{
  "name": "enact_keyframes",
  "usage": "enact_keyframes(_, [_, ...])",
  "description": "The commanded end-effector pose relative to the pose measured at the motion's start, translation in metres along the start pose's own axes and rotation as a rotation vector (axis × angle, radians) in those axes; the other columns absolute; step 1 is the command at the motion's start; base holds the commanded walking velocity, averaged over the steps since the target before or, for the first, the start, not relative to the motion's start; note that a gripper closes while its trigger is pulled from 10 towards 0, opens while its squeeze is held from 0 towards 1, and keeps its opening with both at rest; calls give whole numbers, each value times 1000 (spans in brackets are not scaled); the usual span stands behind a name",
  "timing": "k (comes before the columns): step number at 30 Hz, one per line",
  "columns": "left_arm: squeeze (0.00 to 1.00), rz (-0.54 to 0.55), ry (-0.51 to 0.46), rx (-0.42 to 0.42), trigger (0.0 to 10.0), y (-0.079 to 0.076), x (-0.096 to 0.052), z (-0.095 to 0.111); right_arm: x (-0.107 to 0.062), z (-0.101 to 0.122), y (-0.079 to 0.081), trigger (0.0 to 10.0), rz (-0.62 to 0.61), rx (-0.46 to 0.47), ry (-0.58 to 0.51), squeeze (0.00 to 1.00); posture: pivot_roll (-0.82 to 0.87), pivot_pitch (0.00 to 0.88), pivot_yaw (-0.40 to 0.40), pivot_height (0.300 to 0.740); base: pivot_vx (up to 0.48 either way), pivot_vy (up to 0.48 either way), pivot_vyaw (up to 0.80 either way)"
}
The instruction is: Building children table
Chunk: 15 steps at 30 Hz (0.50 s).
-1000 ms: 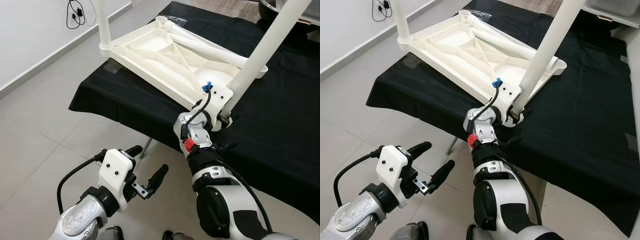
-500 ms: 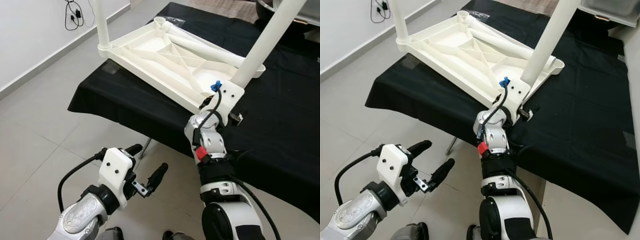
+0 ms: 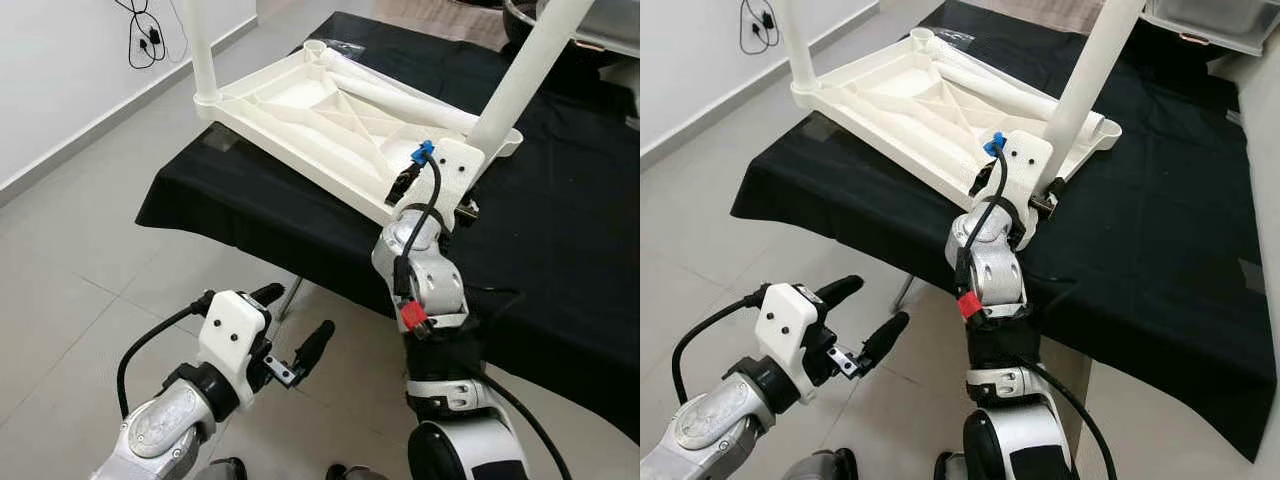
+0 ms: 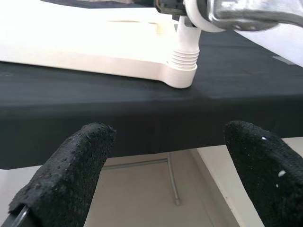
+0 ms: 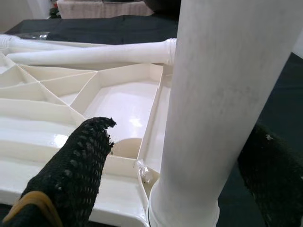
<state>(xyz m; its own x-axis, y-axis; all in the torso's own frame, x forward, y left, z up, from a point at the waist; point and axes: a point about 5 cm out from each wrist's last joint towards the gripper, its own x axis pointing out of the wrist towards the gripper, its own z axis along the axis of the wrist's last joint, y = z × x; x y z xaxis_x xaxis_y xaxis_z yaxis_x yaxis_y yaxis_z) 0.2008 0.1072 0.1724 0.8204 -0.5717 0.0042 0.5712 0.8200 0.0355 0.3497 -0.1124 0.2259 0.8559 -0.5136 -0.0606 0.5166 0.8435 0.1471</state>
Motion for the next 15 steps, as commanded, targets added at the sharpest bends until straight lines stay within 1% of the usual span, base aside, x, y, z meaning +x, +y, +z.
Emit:
enact_keyframes(1, [0,-2,3,-1,10000,-1,0,-3,-25,-62,-7,10000,14,-30,233,0,124,132,-94,740,0,0,0])
enact_keyframes(2, [0,-2,3,-1,10000,-1,0,-3,-25,-62,-7,10000,14,-30,233,0,124,132,-94,740,0,0,0])
enact_keyframes(4, [0,1,0,-1,10000,-1,1,-3,-26,-64,-14,10000,32,-54,239,0,123,130,-94,740,0,0,0])
enact_keyframes(6, [0,1,0,-1,10000,-1,1,-3,-26,-64,-15,10000,35,-57,242,0,123,130,-94,740,0,0,0])
enact_keyframes(10, [0,2,-1,2,10000,0,1,-3,-28,-64,-23,10000,51,-78,251,0,120,125,-94,740,0,0,0])
enact_keyframes(13, [0,2,-2,2,10000,1,2,-3,-28,-65,-24,10000,61,-84,250,0,120,125,-94,740,0,0,0])
enact_keyframes(15, [0,5,2,2,10000,1,0,-5,-32,-65,-31,10000,116,-101,249,0,120,112,-98,740,0,0,0])
